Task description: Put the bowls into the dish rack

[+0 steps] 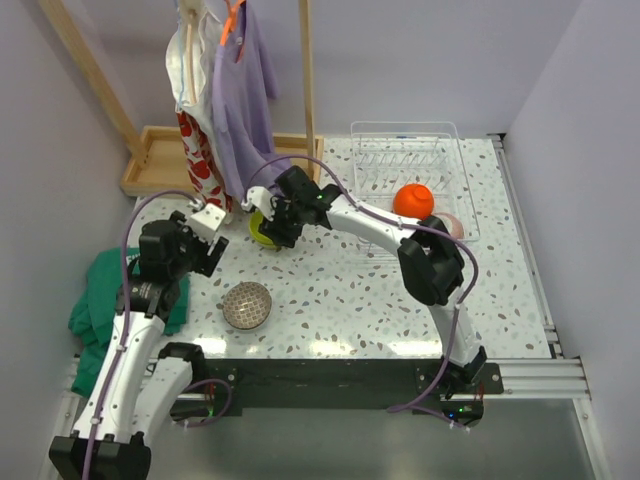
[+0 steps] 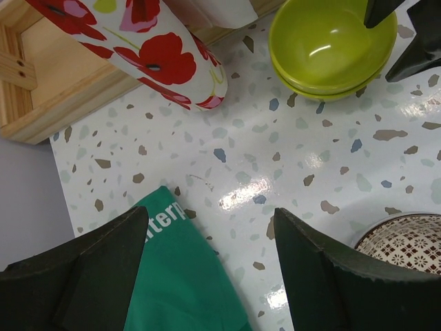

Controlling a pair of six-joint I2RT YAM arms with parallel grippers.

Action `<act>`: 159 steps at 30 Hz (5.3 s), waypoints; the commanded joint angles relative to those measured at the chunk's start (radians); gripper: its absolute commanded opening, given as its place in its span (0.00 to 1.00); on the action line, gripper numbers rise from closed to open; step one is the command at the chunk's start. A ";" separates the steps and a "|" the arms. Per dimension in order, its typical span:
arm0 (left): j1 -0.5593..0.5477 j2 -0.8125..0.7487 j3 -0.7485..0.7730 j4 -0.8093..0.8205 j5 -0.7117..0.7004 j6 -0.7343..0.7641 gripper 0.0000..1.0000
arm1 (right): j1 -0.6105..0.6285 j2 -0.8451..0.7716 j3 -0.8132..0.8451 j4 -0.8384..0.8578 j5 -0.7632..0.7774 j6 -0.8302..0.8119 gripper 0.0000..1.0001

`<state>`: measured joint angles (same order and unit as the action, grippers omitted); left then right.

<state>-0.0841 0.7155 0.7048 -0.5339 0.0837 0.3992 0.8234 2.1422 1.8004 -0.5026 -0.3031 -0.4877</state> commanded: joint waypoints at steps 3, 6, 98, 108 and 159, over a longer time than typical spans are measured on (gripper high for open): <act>0.020 0.010 0.022 0.055 0.041 -0.040 0.79 | 0.006 0.021 0.065 0.038 0.032 -0.018 0.55; 0.023 0.010 0.018 0.060 0.047 -0.043 0.79 | 0.008 0.038 0.074 0.036 0.032 -0.020 0.51; 0.066 0.042 0.022 0.083 0.250 0.001 0.75 | 0.036 -0.203 0.122 -0.140 0.002 0.040 0.00; -0.031 0.177 0.120 0.086 0.386 0.173 0.67 | -0.180 -0.485 -0.131 -0.048 -0.203 0.404 0.00; -0.447 0.860 0.544 0.106 0.085 0.221 0.59 | -0.816 -0.349 -0.810 0.822 -0.628 1.484 0.00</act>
<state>-0.5262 1.5711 1.2068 -0.4751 0.1528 0.6231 0.0055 1.7931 0.9165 0.4862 -0.9485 1.1038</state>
